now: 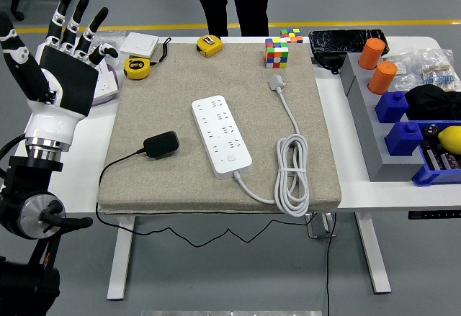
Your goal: Pick up the plug,place it near the board,insert it into the board,press the button
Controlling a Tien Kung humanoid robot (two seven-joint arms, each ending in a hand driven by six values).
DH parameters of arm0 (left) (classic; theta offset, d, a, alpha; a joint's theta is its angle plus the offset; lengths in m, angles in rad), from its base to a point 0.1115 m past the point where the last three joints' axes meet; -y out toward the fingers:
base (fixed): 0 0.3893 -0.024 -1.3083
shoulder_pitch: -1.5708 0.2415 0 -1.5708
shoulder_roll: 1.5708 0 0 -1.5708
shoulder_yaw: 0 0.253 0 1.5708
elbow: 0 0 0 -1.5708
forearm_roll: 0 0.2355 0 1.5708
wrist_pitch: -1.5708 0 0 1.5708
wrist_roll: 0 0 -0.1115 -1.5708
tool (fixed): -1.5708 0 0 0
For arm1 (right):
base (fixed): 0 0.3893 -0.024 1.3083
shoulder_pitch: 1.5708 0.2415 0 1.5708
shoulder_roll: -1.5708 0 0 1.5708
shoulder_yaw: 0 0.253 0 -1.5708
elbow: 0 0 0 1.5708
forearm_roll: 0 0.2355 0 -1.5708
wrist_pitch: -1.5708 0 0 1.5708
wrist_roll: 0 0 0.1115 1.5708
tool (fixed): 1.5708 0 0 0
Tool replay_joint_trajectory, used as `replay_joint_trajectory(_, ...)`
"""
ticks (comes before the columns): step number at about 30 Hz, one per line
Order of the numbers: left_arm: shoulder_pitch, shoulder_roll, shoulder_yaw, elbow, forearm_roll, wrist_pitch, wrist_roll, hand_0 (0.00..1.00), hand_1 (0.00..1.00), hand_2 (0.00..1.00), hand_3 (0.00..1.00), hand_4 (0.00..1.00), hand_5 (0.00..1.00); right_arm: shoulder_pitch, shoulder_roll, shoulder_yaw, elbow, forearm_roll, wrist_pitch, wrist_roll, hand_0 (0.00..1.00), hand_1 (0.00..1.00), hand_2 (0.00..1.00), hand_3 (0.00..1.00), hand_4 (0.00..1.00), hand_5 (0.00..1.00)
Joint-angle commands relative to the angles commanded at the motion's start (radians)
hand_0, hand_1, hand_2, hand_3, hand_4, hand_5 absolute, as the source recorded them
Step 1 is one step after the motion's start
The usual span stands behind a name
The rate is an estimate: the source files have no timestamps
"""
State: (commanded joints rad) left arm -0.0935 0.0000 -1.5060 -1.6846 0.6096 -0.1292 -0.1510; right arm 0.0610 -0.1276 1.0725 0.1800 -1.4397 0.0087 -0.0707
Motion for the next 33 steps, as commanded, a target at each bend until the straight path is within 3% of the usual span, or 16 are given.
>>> replay_joint_trajectory(12,0.011,0.000,-0.080,-0.021,-0.500,-0.078,0.054,0.143,0.818,0.998,0.998,0.998,0.998,-0.007,0.007,-0.001,0.000,-0.013,0.000,0.003,0.814,0.724,0.697,0.606,0.885,0.572)
replay_joint_trajectory(18,-0.005,0.000,-0.133,0.039,-0.746,-0.098,0.073,0.137,0.792,0.986,0.983,0.998,0.998,0.000,0.010,-0.014,0.000,-0.002,-0.002,0.007,0.814,0.725,0.698,0.607,0.885,0.571)
replay_joint_trajectory(23,-0.008,0.000,-0.157,0.098,-0.808,-0.081,0.056,0.134,0.779,0.958,0.958,0.998,0.998,0.005,0.008,-0.026,0.000,0.010,-0.003,0.009,0.814,0.725,0.698,0.608,0.886,0.570)
replay_joint_trajectory(33,-0.006,0.000,-0.192,0.165,-0.819,-0.043,0.026,0.133,0.766,0.935,0.930,0.998,0.998,0.003,0.009,-0.016,0.000,0.001,-0.001,0.005,0.814,0.725,0.698,0.609,0.888,0.570)
